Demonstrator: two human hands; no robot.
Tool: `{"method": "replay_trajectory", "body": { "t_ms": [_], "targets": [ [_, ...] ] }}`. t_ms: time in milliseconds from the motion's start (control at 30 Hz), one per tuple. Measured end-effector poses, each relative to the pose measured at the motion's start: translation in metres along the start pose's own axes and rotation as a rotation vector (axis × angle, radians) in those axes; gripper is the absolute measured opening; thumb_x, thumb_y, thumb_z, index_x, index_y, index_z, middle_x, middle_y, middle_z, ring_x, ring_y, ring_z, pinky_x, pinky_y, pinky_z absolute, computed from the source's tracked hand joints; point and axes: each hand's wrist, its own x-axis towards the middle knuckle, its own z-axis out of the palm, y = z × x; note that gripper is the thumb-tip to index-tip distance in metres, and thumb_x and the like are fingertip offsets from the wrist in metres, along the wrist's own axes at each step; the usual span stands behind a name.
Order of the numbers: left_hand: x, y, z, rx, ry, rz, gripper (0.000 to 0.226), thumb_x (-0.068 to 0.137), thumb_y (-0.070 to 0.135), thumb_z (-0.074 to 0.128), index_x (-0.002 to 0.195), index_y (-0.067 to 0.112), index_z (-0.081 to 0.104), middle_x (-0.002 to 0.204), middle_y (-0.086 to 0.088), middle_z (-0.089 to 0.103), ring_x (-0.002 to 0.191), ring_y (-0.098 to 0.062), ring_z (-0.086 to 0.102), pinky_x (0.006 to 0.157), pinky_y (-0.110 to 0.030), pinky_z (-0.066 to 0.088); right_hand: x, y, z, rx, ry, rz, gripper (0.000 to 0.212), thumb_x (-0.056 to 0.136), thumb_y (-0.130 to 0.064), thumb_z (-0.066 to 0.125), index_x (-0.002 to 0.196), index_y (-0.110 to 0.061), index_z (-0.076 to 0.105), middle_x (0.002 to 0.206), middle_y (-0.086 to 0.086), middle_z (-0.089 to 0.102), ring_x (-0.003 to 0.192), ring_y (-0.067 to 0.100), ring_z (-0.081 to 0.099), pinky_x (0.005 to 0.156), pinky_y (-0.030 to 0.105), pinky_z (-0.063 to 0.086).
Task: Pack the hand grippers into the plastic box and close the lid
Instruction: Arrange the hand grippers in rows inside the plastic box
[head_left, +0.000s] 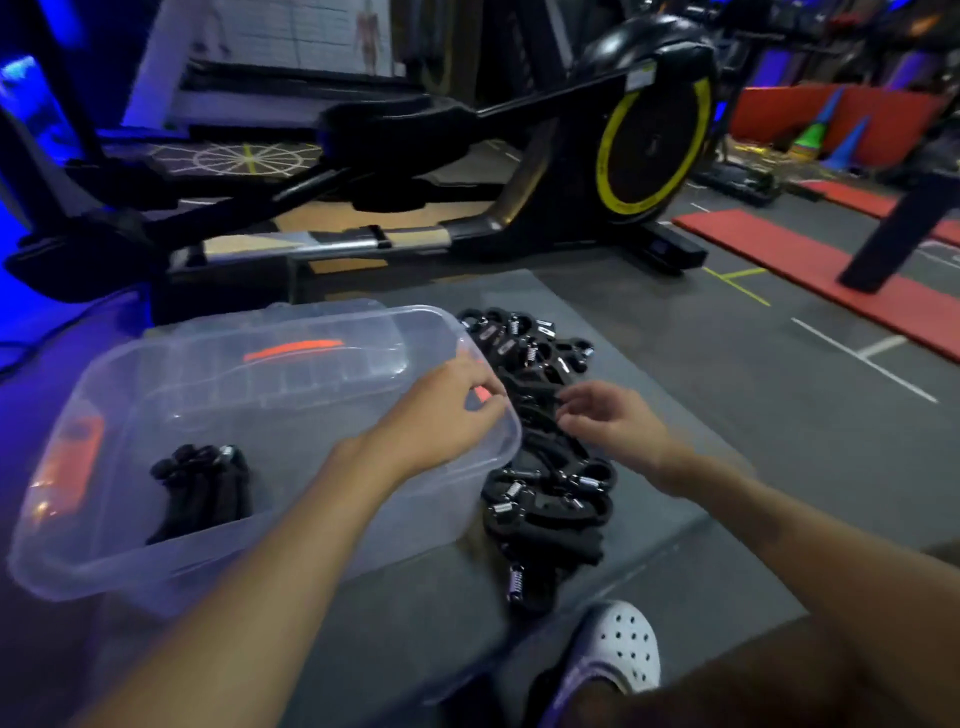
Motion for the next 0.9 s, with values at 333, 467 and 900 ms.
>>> {"method": "replay_trajectory", "body": {
  "t_ms": [333, 467, 900],
  "targets": [
    [-0.001, -0.001, 0.032, 0.111, -0.004, 0.024, 0.008, 0.089, 0.029, 0.063, 0.096, 0.028, 0.067, 0.1, 0.015, 0.047, 0.096, -0.009, 0.056, 0.088, -0.034, 0.047, -0.032, 0.109, -0.001, -0.173, -0.217, 0.267, 0.076, 0.073, -0.015, 0.084, 0.139, -0.013, 0.045, 0.129, 0.0, 0.054, 0.118, 0.012, 0.051, 0.089, 0.008, 0.044],
    [0.001, -0.005, 0.034, 0.108, 0.008, 0.034, 0.007, 0.088, 0.028, 0.064, 0.095, 0.029, 0.066, 0.101, 0.012, 0.049, 0.094, -0.009, 0.057, 0.085, -0.031, 0.047, -0.026, 0.122, 0.01, -0.325, -0.3, 0.291, 0.093, 0.061, -0.037, 0.089, 0.14, -0.022, 0.044, 0.13, -0.003, 0.055, 0.12, 0.016, 0.054, 0.105, 0.031, 0.044],
    [0.001, -0.006, 0.034, 0.09, -0.018, 0.039, 0.01, 0.091, 0.027, 0.062, 0.1, 0.026, 0.065, 0.108, 0.01, 0.048, 0.099, -0.012, 0.057, 0.086, -0.03, 0.047, -0.018, 0.125, 0.013, -0.441, -0.237, 0.182, 0.071, 0.054, -0.028, 0.091, 0.107, -0.024, 0.044, 0.096, -0.005, 0.056, 0.078, 0.012, 0.056, 0.064, 0.022, 0.048]
  ]
}}
